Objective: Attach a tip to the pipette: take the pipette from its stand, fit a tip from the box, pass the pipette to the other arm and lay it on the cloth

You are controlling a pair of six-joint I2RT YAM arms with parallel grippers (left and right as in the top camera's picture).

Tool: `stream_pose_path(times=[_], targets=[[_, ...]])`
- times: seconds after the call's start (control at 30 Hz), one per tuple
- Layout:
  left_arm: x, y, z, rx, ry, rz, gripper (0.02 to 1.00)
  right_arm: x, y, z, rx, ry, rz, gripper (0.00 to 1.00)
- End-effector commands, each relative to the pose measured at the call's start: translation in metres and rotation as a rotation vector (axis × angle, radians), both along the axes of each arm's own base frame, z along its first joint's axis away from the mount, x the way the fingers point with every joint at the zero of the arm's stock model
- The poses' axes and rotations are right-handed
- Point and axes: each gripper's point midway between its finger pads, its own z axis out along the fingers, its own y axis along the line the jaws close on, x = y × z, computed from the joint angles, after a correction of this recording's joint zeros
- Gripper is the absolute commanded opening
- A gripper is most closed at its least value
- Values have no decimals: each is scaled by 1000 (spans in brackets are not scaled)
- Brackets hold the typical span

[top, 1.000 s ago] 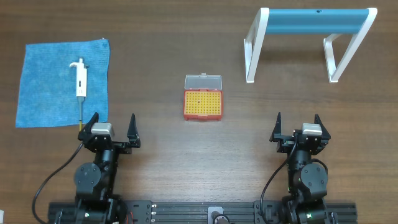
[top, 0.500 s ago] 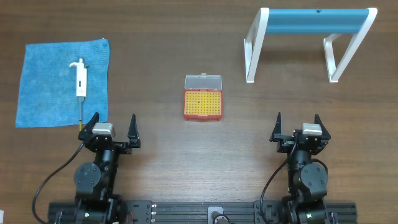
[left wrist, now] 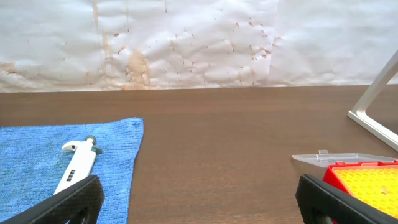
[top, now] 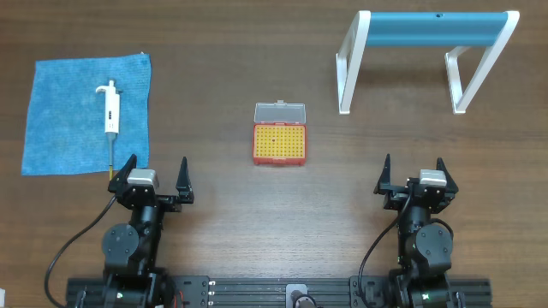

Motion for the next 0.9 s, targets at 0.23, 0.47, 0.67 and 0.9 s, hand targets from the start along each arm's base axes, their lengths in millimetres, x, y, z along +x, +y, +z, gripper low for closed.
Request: stream_pose_path(times=[0.23, 0.47, 0.67, 0.9], targets=[[-1, -3, -1, 19, 2, -18, 998, 0, 1, -2, 21, 4, 83, 974], [-1, -3, -1, 19, 3, -18, 998, 0, -1, -2, 21, 3, 70, 974], [-1, -3, -1, 19, 3, -18, 998, 0, -1, -2, 21, 3, 70, 974], [-1, -3, -1, 19, 3, -18, 998, 0, -1, -2, 21, 3, 71, 974]])
